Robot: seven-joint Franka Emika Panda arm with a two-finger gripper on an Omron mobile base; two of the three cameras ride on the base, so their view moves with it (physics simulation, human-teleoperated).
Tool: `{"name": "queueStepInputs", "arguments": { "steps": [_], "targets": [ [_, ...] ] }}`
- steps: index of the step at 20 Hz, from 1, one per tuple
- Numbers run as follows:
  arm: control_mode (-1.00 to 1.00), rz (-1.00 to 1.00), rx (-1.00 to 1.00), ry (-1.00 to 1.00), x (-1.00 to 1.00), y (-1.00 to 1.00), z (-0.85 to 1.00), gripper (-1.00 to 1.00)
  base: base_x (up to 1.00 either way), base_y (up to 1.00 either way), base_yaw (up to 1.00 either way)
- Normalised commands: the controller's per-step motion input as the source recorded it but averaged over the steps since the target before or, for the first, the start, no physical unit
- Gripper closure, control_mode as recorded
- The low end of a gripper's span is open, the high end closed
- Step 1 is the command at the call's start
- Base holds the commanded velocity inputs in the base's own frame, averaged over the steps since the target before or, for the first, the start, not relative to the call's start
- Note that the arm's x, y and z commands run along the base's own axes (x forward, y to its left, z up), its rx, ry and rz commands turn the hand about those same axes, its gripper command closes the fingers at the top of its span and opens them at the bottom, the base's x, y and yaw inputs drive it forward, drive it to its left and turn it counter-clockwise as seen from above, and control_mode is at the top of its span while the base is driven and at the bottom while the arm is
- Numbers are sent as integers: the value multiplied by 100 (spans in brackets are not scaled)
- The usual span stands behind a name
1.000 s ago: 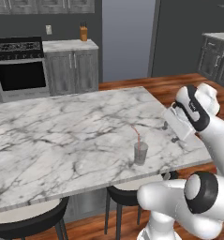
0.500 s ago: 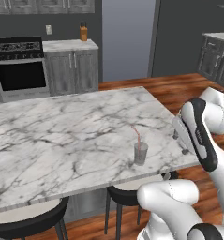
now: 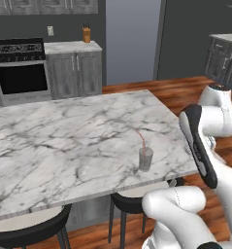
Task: Take a straw from the drawer in front and place it inside the glass cup on the dining counter.
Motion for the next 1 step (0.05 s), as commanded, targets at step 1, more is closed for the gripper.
{"name": "queueStepInputs", "arguments": {
  "steps": [1],
  "targets": [
    [-100, -5, -19, 0, 0, -51, 28, -100, 0, 0, 0]
  ]
}}
